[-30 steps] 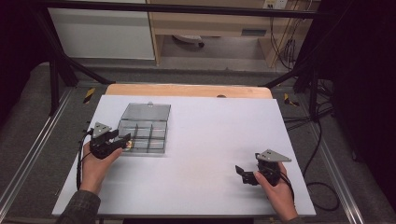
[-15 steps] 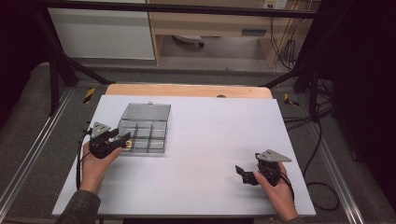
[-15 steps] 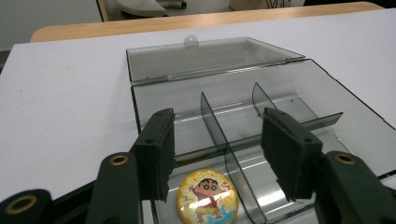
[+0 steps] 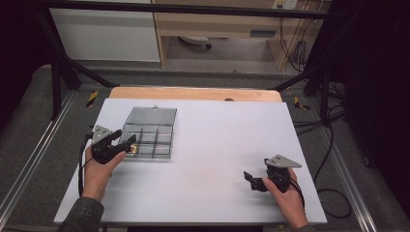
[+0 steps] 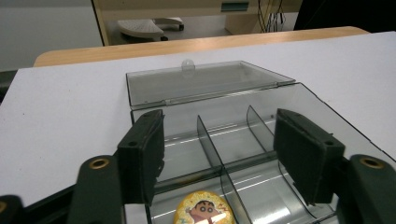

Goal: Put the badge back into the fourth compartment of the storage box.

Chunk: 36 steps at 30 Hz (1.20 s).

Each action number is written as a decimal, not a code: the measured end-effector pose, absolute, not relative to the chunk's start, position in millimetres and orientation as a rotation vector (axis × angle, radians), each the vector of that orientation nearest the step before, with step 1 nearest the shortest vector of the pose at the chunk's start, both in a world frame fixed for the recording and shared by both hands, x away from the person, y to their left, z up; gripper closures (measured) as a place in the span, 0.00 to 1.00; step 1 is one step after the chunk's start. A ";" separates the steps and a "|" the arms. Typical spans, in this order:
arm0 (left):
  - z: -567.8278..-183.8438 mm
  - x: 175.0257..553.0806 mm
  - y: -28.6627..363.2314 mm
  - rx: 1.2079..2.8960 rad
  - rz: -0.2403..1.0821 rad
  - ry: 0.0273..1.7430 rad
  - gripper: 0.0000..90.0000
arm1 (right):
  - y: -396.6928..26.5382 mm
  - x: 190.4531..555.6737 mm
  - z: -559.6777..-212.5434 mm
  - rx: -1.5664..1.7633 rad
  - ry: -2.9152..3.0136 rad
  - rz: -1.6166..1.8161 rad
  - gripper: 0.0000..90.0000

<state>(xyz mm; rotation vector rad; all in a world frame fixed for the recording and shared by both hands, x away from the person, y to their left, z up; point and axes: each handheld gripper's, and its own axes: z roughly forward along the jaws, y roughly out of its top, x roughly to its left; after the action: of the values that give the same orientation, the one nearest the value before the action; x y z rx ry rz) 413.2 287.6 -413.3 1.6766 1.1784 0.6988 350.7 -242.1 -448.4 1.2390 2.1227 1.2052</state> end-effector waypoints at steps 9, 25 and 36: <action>-412.3 414.1 283.7 1.628 0.669 1.185 0.11 | -241.8 350.7 -448.5 1.238 2.123 1.210 0.03; -408.9 413.8 283.9 1.594 0.655 1.201 0.07 | -241.9 350.7 -448.3 1.235 2.123 1.211 0.03; -398.9 409.9 277.7 1.598 0.651 1.156 0.07 | -241.5 350.9 -448.2 1.225 2.125 1.210 0.03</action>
<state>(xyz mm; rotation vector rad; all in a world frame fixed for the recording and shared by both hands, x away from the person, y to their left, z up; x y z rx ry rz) 409.9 277.7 -398.9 1.5977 1.1562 0.6505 350.9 -241.5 -448.2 1.2252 2.1245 1.2098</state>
